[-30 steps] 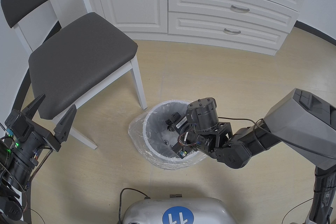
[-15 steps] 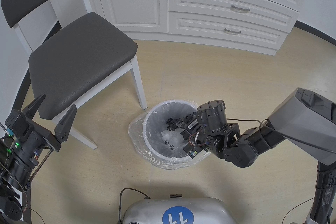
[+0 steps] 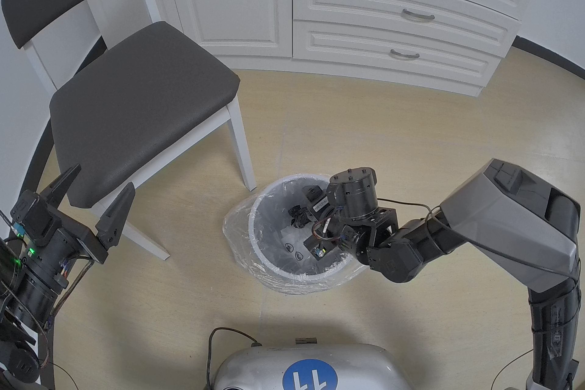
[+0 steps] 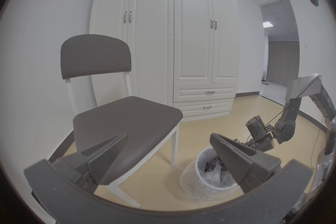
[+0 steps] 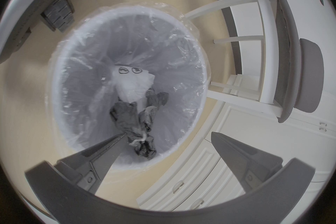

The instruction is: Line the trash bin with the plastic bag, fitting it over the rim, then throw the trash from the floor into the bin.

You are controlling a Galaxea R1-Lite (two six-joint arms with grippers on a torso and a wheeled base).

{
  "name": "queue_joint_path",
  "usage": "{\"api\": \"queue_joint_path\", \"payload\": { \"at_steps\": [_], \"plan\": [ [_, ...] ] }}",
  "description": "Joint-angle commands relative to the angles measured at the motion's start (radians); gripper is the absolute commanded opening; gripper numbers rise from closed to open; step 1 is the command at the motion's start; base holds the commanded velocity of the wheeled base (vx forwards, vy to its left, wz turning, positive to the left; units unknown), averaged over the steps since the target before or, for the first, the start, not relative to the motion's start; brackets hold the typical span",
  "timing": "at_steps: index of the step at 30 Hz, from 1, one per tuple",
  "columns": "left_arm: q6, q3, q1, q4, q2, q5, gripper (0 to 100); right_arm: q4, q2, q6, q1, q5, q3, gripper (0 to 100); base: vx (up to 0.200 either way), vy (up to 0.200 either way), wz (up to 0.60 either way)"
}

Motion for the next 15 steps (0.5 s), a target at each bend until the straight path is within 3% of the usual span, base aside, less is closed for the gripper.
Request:
{"api": "queue_joint_path", "payload": {
  "at_steps": [1, 8, 15],
  "plan": [
    [-0.002, 0.0, 0.002, -0.001, 0.011, 0.0, 100, 0.0, 0.07, 0.005, 0.016, 0.006, -0.087, 100, 0.0, 0.0, 0.0],
    [-0.002, 0.0, 0.003, 0.001, 0.011, 0.0, 100, 0.009, 0.139, 0.069, 0.06, 0.003, -0.216, 100, 0.0, 0.0, 0.0],
    [-0.002, -0.001, 0.012, 0.001, 0.011, 0.001, 100, 0.009, 0.124, 0.077, 0.066, 0.008, -0.231, 100, 0.0, 0.0, 0.0]
  ]
}}
